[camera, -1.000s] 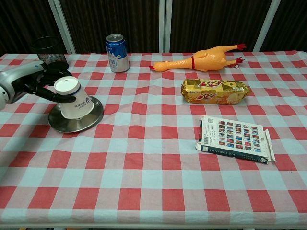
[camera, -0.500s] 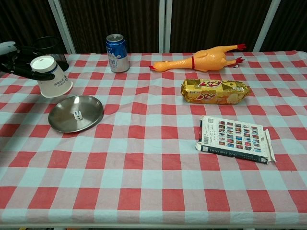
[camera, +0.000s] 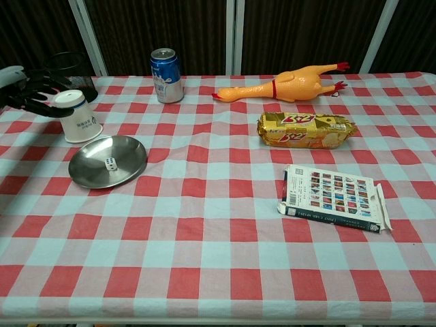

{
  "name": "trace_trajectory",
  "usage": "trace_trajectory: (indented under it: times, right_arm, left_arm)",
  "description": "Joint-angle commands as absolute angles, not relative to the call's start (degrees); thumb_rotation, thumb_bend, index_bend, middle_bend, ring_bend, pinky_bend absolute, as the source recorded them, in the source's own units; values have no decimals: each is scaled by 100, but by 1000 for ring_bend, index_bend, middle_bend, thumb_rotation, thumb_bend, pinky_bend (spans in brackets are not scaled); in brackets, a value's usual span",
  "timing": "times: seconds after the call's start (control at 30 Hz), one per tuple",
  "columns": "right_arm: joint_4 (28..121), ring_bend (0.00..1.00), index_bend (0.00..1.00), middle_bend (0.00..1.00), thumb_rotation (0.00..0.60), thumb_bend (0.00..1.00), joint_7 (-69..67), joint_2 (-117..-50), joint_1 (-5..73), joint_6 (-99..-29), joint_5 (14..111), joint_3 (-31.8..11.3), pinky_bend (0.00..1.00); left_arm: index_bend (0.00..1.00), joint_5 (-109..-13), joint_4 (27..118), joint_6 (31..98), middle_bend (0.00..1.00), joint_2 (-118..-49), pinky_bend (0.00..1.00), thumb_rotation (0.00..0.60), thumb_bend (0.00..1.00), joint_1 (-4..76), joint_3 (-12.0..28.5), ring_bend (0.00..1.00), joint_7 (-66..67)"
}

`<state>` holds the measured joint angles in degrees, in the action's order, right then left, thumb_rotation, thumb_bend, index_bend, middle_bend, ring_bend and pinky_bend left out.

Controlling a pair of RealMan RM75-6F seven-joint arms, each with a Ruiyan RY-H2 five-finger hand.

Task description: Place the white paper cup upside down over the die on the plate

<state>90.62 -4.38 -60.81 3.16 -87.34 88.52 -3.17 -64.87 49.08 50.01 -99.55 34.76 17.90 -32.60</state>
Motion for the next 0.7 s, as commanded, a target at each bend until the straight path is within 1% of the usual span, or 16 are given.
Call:
trace_trajectory:
  times: [0.03,0.1,0.23,0.33,0.43,0.6,0.7]
  right_arm:
    - [9078,0,7,129,600,169,-422,-6051,298,-8769,8844,-328,0]
    - [9092,0,7,129,600,170,-415,-6034,289,-8784,8828,-337,0]
    - [9071,0,7,126,600,170,-480,-6021,296,-8729,8777,-343,0]
    - [9035,0,7,112,600,170,-579,-6031,333,-8655,8777,-342,0]
    - [9014,0,7,86,600,194,-611,-6037,377,-8595,8820,-330,0]
    - [9011,0,7,79,600,207,-615,-6077,425,-8637,8982,-318,0]
    - [9012,0,8,79,600,207,-582,-6111,466,-8625,9045,-315,0]
  left_arm:
    - [164,-6826,5163,5903,125,-9742,79,600,227,3151,1729,86,-3072]
    - [164,-7028,5477,6240,125,-9450,79,600,224,2941,1597,86,-2958]
    - [165,-7370,6205,7049,146,-8715,78,600,210,2344,1228,86,-2262]
    - [165,-7484,6650,7591,149,-8262,76,600,205,1880,997,86,-1773]
    - [165,-7547,7001,8055,149,-7885,70,600,204,1420,776,86,-1433]
    - [167,-7557,7771,8544,149,-7411,68,600,205,814,432,86,-756]
    - [169,-7611,8126,8785,150,-7291,68,600,203,556,280,86,-459]
